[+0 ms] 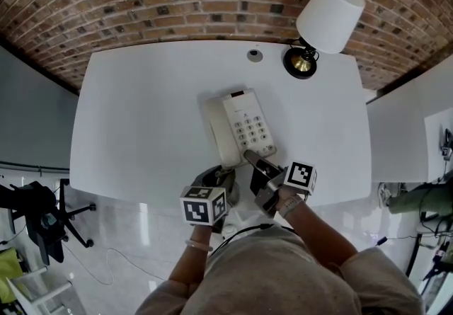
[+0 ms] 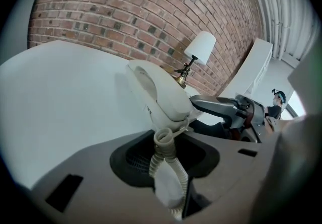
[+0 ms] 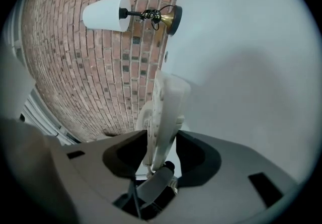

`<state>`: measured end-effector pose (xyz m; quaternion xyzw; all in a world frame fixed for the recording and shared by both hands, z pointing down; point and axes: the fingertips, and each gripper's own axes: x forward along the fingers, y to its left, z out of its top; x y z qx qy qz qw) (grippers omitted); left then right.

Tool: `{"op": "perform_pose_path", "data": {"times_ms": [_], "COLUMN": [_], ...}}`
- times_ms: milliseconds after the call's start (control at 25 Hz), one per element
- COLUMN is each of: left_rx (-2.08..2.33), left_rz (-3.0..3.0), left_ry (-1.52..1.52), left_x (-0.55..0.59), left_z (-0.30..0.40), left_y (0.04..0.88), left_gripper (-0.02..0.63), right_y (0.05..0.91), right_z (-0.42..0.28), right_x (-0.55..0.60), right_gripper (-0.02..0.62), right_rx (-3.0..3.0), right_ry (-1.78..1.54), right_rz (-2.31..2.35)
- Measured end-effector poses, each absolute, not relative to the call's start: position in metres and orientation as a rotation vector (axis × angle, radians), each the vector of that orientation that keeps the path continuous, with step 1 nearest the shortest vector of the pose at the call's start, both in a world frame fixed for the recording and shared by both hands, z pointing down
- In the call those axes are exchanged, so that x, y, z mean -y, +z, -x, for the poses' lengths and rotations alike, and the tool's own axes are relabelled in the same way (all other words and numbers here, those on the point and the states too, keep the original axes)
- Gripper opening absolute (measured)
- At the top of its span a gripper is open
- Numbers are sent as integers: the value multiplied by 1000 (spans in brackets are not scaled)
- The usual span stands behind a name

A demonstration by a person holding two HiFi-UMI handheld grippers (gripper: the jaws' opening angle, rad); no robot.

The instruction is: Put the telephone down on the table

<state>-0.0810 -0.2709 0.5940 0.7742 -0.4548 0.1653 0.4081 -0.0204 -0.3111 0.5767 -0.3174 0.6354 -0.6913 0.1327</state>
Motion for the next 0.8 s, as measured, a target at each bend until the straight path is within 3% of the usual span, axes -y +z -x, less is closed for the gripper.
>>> {"op": "perform_pose_path", "data": {"times_ms": [800], "left_rx": [1120], "left_rz": [-1862], "left_ry": [719], "left_x": [256], "left_z": [81], "left_y": [632], "left_gripper": [114], "right_y": [602], "right_z": [-2], "right_x": [271], "right_gripper": [95], "right_rx": [-1787], "right_ry": [-2072], "right_rz": [1062]}}
